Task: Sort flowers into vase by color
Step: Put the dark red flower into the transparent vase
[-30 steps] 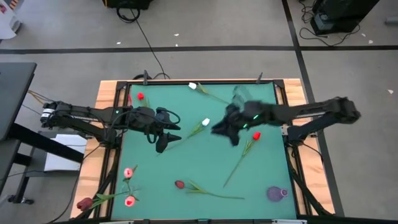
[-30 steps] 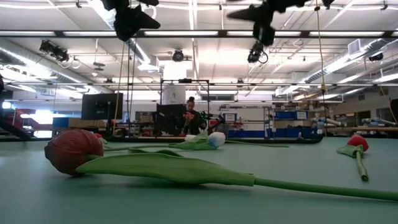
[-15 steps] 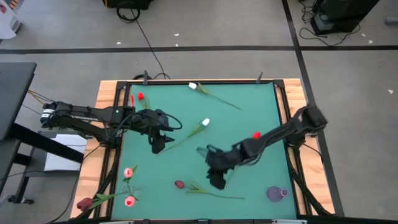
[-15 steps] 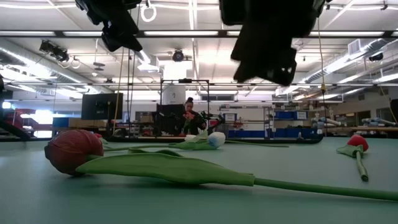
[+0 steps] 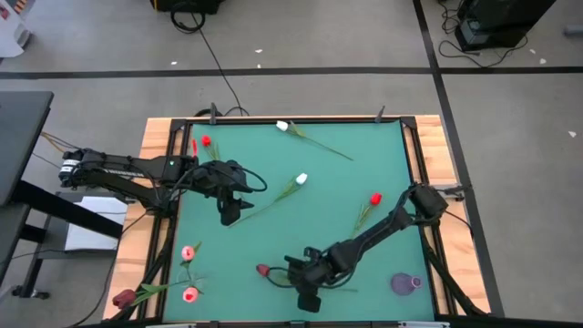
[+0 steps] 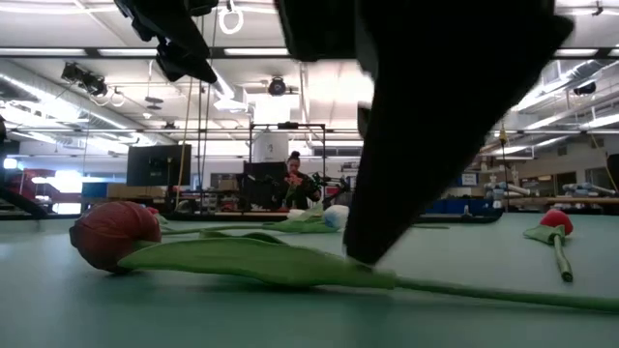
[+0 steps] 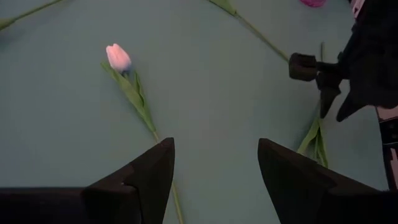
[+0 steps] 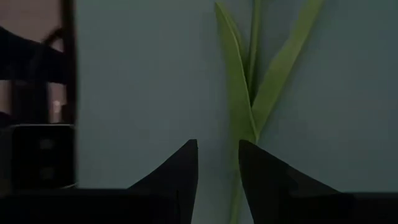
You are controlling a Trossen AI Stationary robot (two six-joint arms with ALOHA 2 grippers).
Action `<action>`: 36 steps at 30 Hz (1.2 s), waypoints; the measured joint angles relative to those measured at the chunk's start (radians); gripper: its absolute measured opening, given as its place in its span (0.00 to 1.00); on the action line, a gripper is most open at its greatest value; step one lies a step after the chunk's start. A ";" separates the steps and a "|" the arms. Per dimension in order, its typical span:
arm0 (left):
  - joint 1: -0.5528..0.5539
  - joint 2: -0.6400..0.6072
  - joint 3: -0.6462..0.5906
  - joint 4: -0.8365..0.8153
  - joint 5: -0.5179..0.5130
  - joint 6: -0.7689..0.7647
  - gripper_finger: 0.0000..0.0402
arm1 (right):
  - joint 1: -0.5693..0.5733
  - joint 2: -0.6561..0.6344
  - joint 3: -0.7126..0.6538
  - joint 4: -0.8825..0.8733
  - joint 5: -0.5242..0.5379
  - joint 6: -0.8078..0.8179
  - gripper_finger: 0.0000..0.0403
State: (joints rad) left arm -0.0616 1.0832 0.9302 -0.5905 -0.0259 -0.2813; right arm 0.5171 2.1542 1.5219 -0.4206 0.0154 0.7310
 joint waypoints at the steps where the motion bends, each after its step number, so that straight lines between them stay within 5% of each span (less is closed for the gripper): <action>1: 0.000 0.000 0.000 -0.003 0.001 0.000 0.59 | 0.000 0.013 0.003 -0.003 0.007 0.004 0.31; 15: 0.000 0.000 0.000 -0.059 0.005 0.014 0.59 | -0.005 0.006 0.000 -0.106 0.122 0.052 0.29; 23: 0.000 0.000 0.000 -0.073 0.005 0.016 0.59 | -0.015 0.001 -0.028 -0.100 0.080 0.017 0.29; 31: 0.000 0.000 0.000 -0.077 0.005 0.023 0.59 | -0.048 -0.001 -0.031 -0.110 0.073 0.051 0.04; 36: 0.002 -0.055 0.007 -0.093 0.005 -0.017 0.59 | -0.097 -0.046 -0.040 -0.070 0.247 0.140 0.02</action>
State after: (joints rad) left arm -0.0600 1.0285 0.9370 -0.6833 -0.0206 -0.2987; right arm 0.4196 2.1086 1.4823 -0.4903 0.2623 0.8711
